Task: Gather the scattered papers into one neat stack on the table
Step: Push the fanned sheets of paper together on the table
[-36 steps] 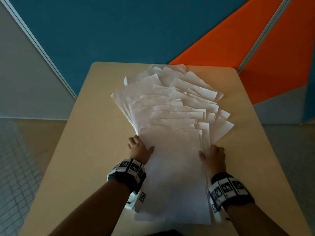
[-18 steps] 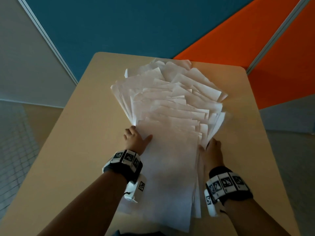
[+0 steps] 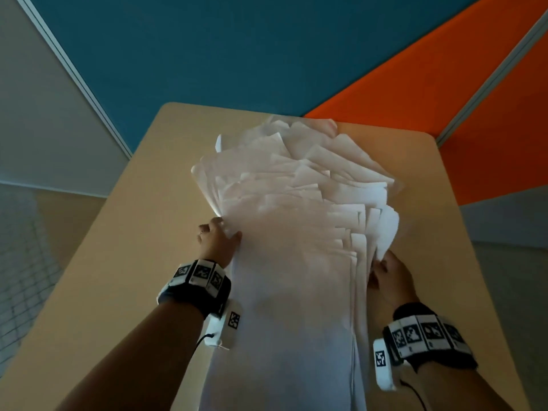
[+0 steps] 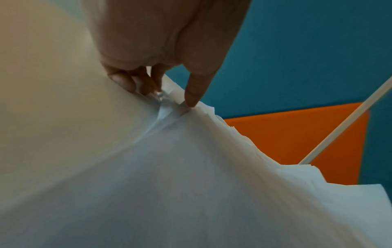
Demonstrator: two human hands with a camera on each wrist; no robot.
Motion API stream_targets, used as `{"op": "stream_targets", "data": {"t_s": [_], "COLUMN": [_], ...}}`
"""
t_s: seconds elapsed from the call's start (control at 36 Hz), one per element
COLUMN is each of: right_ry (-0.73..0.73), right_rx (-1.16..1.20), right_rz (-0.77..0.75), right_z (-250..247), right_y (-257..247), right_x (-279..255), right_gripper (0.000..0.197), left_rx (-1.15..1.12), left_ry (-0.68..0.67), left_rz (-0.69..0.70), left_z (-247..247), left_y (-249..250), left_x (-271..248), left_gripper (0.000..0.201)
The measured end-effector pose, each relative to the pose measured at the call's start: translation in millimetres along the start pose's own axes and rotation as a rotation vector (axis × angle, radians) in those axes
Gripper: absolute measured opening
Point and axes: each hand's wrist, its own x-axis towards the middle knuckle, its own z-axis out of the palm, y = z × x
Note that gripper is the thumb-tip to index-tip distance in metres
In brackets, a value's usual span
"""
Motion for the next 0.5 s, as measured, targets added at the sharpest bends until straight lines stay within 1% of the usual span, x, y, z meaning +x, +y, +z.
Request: {"op": "stream_targets", "data": {"t_s": [0.06, 0.08, 0.17, 0.25, 0.33, 0.42, 0.44, 0.47, 0.5], "right_ry": [-0.069, -0.109, -0.186, -0.214, -0.143, -0.071, -0.037, -0.001, 0.023], "right_rx": [0.002, 0.005, -0.021, -0.046, -0.063, -0.012, 0.012, 0.027, 0.024], "right_rz": [-0.016, -0.015, -0.031, -0.042, -0.045, -0.052, -0.049, -0.040, -0.028], "right_z": [-5, -7, -10, -10, -5, -4, -7, -11, -16], "right_y": [-5, -6, -7, -11, -13, -15, -15, -14, -11], "right_x": [2, 3, 11, 19, 29, 35, 35, 36, 37], "right_gripper": [0.034, 0.034, 0.018, 0.021, 0.020, 0.017, 0.018, 0.023, 0.028], "left_rx": [0.021, 0.032, 0.020, -0.027, -0.062, -0.102, -0.117, -0.125, -0.122], "left_ry": [-0.030, -0.047, -0.072, -0.071, -0.053, -0.028, -0.011, 0.014, 0.039], "left_rz": [0.004, 0.005, 0.047, 0.099, 0.119, 0.123, 0.125, 0.127, 0.122], "left_z": [-2, -2, 0, 4, 5, 3, 2, 1, 0], "left_y": [7, 10, 18, 18, 15, 12, 10, 8, 4], "left_x": [11, 15, 21, 24, 25, 26, 27, 27, 29], "left_gripper": [0.050, 0.046, 0.038, 0.029, 0.027, 0.022, 0.016, 0.009, 0.008]}}
